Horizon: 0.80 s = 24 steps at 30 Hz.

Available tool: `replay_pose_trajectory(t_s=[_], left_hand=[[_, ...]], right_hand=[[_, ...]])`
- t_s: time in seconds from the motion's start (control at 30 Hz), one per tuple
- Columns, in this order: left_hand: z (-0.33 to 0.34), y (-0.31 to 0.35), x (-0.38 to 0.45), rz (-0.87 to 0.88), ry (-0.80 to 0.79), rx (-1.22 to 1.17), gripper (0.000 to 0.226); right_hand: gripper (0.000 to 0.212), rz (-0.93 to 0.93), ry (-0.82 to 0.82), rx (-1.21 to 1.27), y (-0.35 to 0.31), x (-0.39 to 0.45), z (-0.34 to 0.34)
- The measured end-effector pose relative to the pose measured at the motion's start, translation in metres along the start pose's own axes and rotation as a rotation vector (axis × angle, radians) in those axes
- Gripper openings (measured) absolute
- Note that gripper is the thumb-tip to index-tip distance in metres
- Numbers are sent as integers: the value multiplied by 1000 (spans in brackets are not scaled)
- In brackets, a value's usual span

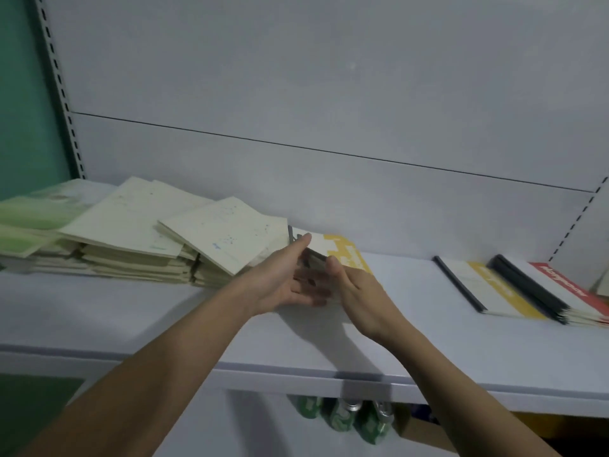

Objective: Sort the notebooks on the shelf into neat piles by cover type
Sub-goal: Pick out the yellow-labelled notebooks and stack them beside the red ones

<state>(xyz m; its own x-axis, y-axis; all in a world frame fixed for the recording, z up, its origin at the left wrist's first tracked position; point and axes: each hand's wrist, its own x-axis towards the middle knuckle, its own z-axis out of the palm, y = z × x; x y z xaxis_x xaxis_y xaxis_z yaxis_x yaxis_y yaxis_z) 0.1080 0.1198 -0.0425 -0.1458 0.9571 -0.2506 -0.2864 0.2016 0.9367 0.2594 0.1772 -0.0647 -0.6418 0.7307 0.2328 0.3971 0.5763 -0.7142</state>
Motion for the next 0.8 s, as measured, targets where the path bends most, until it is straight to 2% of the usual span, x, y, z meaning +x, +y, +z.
replay_pose_trajectory(t_s=[0.07, 0.2, 0.27, 0.3, 0.4, 0.47, 0.57, 0.67, 0.73, 0.8], left_hand=[[5, -4, 5, -25, 9, -182, 40], [9, -9, 9, -48, 147, -99, 23], [7, -6, 8, 36, 204, -68, 16], [4, -4, 8, 99, 224, -47, 21], [-10, 10, 5, 233, 244, 13, 40], [-18, 23, 1, 271, 296, 38, 43], [-27, 34, 0, 287, 363, 48, 44], [-33, 34, 1, 270, 388, 66, 45], [-37, 30, 2, 258, 391, 75, 45], [-40, 25, 1, 248, 402, 80, 44]], right_hand=[[64, -109, -19, -72, -4, -5, 7], [42, -262, -138, -169, -7, -7, 11], [42, -245, -199, -73, -4, -3, 3], [42, -217, -167, -11, -2, 0, -3], [49, -78, 99, 64, 13, 14, -18], [53, 27, 144, 61, 29, 23, -22], [45, -58, -53, -166, 44, 25, -21], [55, -177, -233, -447, 53, 23, -15], [54, -240, -198, -598, 60, 21, -10], [46, -263, -139, -593, 63, 18, -12]])
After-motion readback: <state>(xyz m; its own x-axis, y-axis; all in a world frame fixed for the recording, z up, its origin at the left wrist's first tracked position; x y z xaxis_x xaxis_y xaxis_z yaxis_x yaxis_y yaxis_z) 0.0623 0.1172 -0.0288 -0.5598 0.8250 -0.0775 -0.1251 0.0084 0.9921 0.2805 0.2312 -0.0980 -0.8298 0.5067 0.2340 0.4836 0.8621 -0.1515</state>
